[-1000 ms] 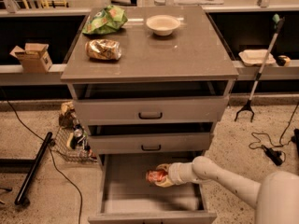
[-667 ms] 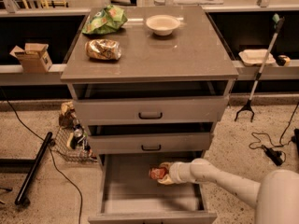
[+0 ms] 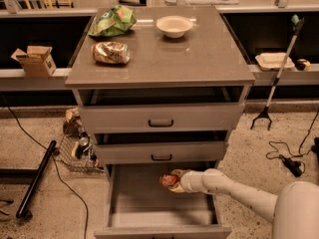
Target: Pick coke can from bottom drawer and place on counter
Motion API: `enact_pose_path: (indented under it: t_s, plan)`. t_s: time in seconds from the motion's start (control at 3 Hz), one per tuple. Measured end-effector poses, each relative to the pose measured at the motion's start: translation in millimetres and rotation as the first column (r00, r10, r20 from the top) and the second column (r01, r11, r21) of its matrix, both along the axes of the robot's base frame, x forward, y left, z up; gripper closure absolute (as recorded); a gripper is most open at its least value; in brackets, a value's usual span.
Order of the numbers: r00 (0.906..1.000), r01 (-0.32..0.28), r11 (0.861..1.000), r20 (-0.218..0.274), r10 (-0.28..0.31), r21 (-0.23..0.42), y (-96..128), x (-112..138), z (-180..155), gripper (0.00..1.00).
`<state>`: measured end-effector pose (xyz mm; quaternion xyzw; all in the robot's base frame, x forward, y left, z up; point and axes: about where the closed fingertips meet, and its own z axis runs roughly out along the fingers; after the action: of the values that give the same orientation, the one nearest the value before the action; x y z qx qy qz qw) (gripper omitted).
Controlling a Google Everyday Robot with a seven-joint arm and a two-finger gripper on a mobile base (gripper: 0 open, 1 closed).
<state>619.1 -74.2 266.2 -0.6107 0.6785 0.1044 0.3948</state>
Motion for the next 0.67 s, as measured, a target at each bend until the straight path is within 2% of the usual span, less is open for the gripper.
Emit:
enact_pose_path:
  t_s: [0.33, 0.67]
  plan:
    - [0.9999, -0.016, 1.0, -0.005, 0.016, 0.005, 1, -6, 4, 1.0]
    - [0.9997, -0.023, 1.0, -0.011, 0.023, -0.005, -12, -27, 31, 1.0]
